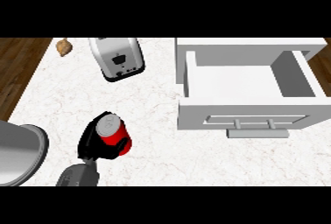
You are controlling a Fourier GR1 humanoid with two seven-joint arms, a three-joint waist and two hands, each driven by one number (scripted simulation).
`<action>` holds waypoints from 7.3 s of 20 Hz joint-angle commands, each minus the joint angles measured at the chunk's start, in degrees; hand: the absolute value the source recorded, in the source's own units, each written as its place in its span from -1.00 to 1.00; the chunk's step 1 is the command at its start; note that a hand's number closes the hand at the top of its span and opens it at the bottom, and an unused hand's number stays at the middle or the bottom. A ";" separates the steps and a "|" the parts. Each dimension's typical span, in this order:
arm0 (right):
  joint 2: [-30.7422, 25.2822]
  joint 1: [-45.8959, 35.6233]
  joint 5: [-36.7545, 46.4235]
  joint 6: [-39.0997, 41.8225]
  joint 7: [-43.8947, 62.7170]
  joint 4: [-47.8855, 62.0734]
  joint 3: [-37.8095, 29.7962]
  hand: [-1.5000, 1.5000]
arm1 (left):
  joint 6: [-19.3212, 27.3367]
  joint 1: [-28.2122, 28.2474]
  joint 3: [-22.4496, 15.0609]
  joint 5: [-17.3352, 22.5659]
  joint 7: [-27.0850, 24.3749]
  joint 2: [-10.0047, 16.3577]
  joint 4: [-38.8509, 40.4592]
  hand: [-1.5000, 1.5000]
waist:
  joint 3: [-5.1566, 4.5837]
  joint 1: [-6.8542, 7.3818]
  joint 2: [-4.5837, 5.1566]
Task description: Pick up the can, place it into the drawer and close the drawer
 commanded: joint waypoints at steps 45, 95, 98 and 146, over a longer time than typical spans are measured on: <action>-3.40 -1.80 -2.46 -7.62 5.72 -4.59 1.78 -1.00 | 41.51 -50.29 -7.73 -3.04 24.44 -0.23 0.52 1.00 | -0.02 -0.59 0.20; -1.81 -7.16 1.87 -8.19 7.54 -5.73 6.08 -1.00 | 59.14 -70.64 -37.97 36.05 4.77 -0.23 36.98 -1.00 | 0.08 -5.07 1.35; -0.51 -6.80 2.61 -7.22 7.72 -5.97 8.15 -1.00 | 59.80 -73.48 -38.25 37.08 5.47 -0.23 38.73 -1.00 | 0.10 -5.64 1.50; -8.39 -52.00 95.58 -27.54 -17.02 42.83 47.00 -1.00 | 65.01 -68.35 -39.14 35.96 7.35 5.81 22.92 -1.00 | -0.02 2.93 0.02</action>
